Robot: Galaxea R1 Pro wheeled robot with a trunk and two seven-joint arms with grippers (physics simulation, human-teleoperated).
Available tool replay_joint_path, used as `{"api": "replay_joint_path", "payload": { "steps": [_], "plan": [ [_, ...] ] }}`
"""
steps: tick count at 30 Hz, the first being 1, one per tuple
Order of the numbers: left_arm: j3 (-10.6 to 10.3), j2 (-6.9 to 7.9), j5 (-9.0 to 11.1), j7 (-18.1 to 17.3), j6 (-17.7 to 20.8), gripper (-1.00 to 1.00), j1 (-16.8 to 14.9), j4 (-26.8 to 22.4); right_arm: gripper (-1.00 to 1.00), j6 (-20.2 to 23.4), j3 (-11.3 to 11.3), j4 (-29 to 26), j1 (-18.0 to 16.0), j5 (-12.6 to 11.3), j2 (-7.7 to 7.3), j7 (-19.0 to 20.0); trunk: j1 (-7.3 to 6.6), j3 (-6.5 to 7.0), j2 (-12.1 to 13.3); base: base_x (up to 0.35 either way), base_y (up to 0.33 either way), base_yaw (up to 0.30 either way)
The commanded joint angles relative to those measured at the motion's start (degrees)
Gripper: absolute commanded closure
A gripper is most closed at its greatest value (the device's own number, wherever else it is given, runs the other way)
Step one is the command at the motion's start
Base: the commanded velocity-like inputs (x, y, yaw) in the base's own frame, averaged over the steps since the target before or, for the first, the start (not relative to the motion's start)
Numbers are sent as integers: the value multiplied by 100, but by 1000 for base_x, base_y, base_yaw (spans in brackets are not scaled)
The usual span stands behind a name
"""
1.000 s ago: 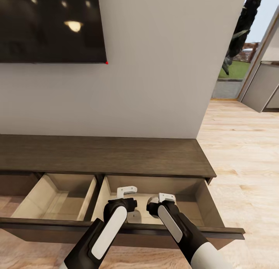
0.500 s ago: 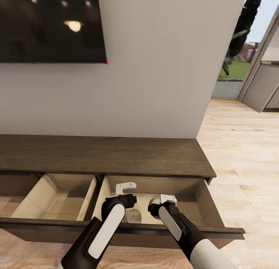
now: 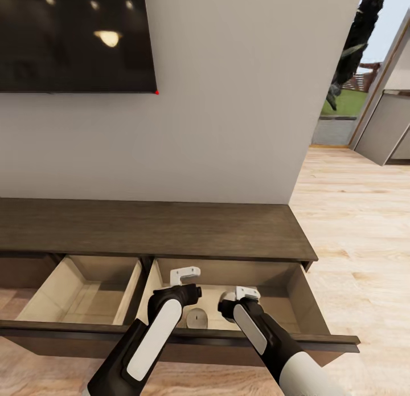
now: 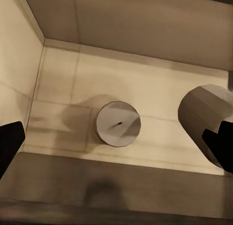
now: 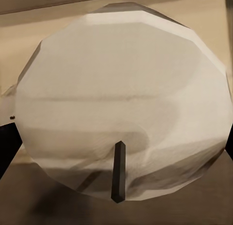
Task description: Place each of the two pumpkins and all three candles from the living room inside a cabinet in the living room (use any cabinet), then make sure every cabinet is closed, and position the cauldron so it is next to a table in the living room.
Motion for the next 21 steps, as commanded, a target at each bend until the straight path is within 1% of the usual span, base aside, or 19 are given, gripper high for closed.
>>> {"api": "replay_joint_path", "payload": {
  "steps": [1, 4, 8, 11, 12, 13, 15, 16, 17, 19, 21],
  "plan": [
    [-5, 1, 51, 60, 11, -100, -5, -6, 100, -13, 19, 12, -12, -65, -3, -55, -1, -5, -2, 0, 0, 0],
    [0, -4, 51, 60, 11, -100, -4, -6, 100, -32, 19, 155, -96, -70, -3, -55, -1, -5, -2, 0, 0, 0],
    [-4, -7, 58, 58, 18, -100, -4, -29, 100, -37, 19, 216, -144, -81, -3, -55, -1, -5, -2, 0, 0, 0],
    [-1, 3, 60, 59, 35, -100, 3, -185, 100, -37, 14, 223, -149, -83, -3, -55, 21, -23, -42, 0, 0, 0],
    [6, 7, 90, 59, 111, -100, 8, -239, 100, -37, 12, 224, -150, -88, -3, -53, 21, -23, -42, 0, 0, 0],
    [17, 8, 150, 59, 192, -100, 10, -261, 100, -39, 12, 225, -150, -90, -3, -49, 21, -23, -42, 0, 0, 0],
    [84, 15, 349, 60, 366, -100, 12, -289, 100, -38, 11, 225, -151, -92, -3, 51, 21, -23, -42, 0, 0, 0],
    [185, 23, 515, 60, 475, -100, 13, -304, 100, -36, 9, 225, -151, -86, -3, 224, 21, -23, -42, 0, 0, 0],
    [263, 36, 609, 60, 546, -100, 13, -311, 100, -30, 6, 225, -151, -82, -6, 351, 21, -23, -42, 0, 0, 0],
    [438, 54, 757, 60, 704, -100, 13, -328, 100, -12, 3, 225, -151, -78, -10, 565, 21, -23, -42, 0, 0, 0],
    [524, 60, 819, 58, 848, -100, 13, -336, 100, 11, 2, 225, -151, -80, -11, 636, 21, -23, -42, 0, 0, 0]
  ]
}}
